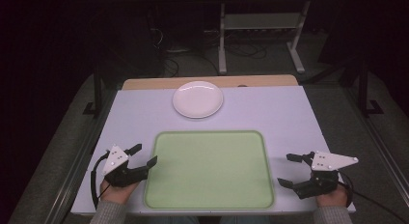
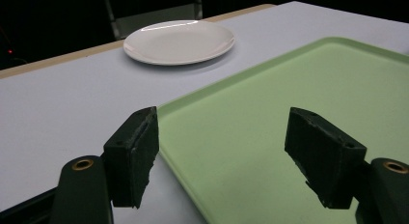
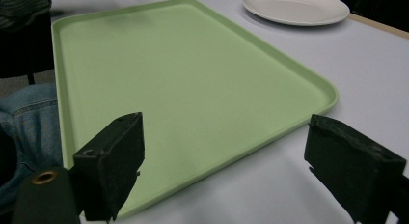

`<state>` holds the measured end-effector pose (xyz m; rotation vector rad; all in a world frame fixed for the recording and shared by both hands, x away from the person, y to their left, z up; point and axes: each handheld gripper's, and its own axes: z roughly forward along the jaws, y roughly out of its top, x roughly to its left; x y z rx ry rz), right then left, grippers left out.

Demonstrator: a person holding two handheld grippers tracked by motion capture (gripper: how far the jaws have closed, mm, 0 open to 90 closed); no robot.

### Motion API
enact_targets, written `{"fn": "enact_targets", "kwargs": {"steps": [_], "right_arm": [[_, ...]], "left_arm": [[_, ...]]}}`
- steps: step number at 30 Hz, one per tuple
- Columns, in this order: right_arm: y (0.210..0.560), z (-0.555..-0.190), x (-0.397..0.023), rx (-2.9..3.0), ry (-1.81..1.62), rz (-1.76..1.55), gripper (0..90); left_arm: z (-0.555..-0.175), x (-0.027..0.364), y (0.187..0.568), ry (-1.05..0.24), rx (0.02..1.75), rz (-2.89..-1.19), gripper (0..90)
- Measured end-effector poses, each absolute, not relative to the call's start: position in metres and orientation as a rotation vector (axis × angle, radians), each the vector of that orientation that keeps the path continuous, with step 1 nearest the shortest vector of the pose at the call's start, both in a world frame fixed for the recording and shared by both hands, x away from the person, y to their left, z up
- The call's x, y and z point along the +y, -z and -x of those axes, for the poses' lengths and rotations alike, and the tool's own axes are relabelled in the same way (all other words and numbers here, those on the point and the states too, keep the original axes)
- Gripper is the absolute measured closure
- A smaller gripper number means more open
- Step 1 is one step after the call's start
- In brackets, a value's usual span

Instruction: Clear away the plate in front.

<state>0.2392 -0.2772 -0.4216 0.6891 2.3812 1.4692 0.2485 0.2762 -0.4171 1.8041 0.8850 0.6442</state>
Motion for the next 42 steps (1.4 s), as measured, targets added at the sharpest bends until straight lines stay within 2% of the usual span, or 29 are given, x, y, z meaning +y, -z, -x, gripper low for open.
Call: {"fn": "enact_targets", "kwargs": {"steps": [31, 42], "right_arm": [[0.421, -0.238, -0.276, 2.383, -1.465, -0.677, 13.2], [0.42, -0.238, -0.278, 2.366, -1.478, -0.689, 13.2]], "left_arm": [[-0.248, 0.275, 0.416, -0.624, 0.881, -1.8, 27.1], [-0.254, 0.269, 0.407, -0.573, 0.842, -1.797, 27.2]]}}
